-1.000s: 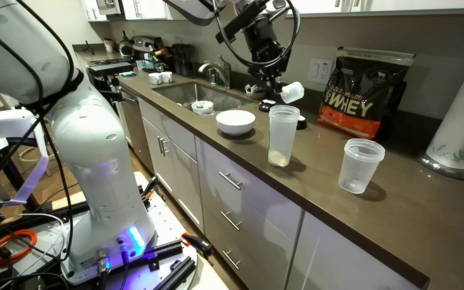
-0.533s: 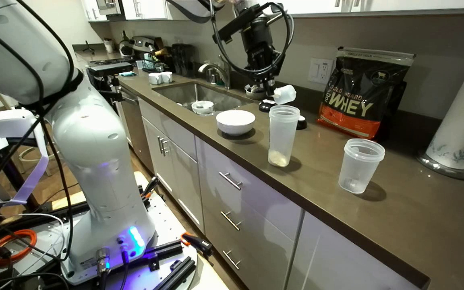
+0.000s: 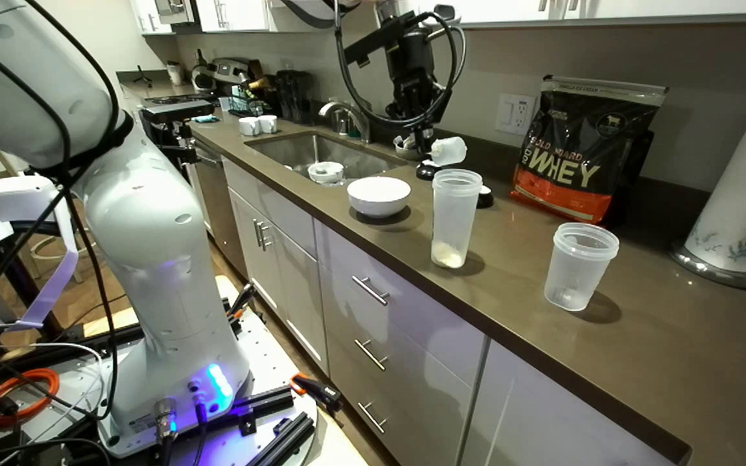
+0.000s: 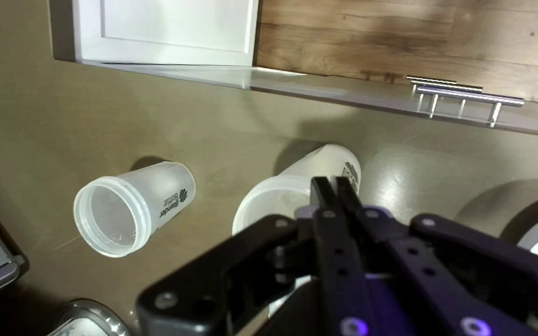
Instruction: Take one scoop of the contents in the white bowl and put into the clear cup at the left
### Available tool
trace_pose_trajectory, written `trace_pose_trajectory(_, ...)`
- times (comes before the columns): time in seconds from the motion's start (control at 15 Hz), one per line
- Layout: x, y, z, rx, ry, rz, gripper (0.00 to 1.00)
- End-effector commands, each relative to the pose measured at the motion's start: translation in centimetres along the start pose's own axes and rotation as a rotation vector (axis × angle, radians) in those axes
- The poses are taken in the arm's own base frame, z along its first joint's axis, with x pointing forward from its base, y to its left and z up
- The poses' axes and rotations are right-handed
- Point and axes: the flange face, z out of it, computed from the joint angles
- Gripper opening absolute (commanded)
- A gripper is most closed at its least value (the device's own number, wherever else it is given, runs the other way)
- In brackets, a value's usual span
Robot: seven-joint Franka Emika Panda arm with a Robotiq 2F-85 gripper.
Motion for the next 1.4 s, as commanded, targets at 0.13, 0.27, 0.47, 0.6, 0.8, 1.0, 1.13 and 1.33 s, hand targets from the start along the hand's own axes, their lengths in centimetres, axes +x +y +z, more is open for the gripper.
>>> trace_pose_trajectory(0.13, 0.5, 0.2, -0.9, 0.157, 0.051, 0.046, 0.01)
trace_pose_trajectory(0.27, 0.8, 0.3, -1.2, 0.181, 0.064, 0.057, 0.01)
trace_pose_trajectory(0.47, 1.1, 0.4, -1.8, 0.224, 0.083, 0.071, 0.01)
trace_pose_trajectory(0.6, 1.1, 0.1, -2.2, 0.279, 0.097, 0.077, 0.01)
trace_pose_trajectory(0.8, 1.4, -1.1, -2.8, 0.374, 0.113, 0.07, 0.01)
trace_pose_trajectory(1.0, 1.8, -2.9, -3.4, 0.46, 0.129, 0.039, 0.01)
trace_pose_trajectory(1.13, 2.1, -4.2, -3.5, 0.498, 0.134, 0.015, 0.01)
trace_pose_trajectory(1.33, 2.4, -6.4, -3.3, 0.486, 0.128, -0.024, 0.01)
